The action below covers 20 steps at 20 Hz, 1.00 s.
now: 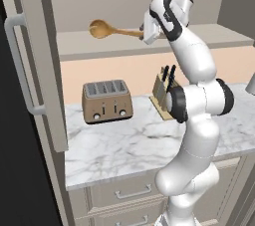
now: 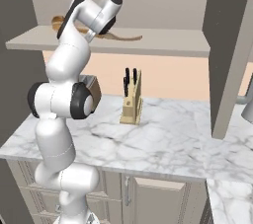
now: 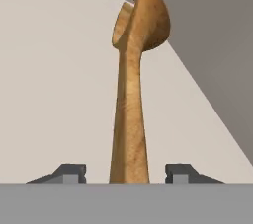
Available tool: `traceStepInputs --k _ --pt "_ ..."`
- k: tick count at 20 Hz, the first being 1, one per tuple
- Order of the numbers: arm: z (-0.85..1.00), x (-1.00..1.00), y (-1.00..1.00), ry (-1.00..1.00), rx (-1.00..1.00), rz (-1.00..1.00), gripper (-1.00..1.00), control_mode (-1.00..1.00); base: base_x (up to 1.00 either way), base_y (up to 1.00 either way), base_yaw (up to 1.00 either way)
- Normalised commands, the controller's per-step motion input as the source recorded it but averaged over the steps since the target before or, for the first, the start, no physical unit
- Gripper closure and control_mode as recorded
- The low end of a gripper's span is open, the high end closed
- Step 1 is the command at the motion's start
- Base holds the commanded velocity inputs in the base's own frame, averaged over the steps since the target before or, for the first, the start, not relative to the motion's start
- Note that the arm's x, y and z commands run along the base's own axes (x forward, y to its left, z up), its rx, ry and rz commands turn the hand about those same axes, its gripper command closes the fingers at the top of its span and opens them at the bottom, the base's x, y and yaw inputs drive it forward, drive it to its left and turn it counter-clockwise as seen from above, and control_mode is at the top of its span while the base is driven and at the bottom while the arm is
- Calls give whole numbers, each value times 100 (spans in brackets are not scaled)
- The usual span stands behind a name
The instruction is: Organize the utensils by type. Pick up the wooden spoons from the counter and place them in the open cabinet. Then pick up the metallic utensils from the counter and place them in the open drawer.
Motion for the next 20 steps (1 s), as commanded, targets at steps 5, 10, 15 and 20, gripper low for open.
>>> traceStepInputs --k 5,10,15,20 --pt "0 -7 6 -1 0 0 -100 -100 0 0 0" --pt "0 -51 13 -9 -1 0 -100 -100 0 0 0" --pt "0 -77 1 -18 0 -1 -100 -100 0 0 0" --pt "-4 -94 0 -23 0 -3 -100 -100 0 0 0"
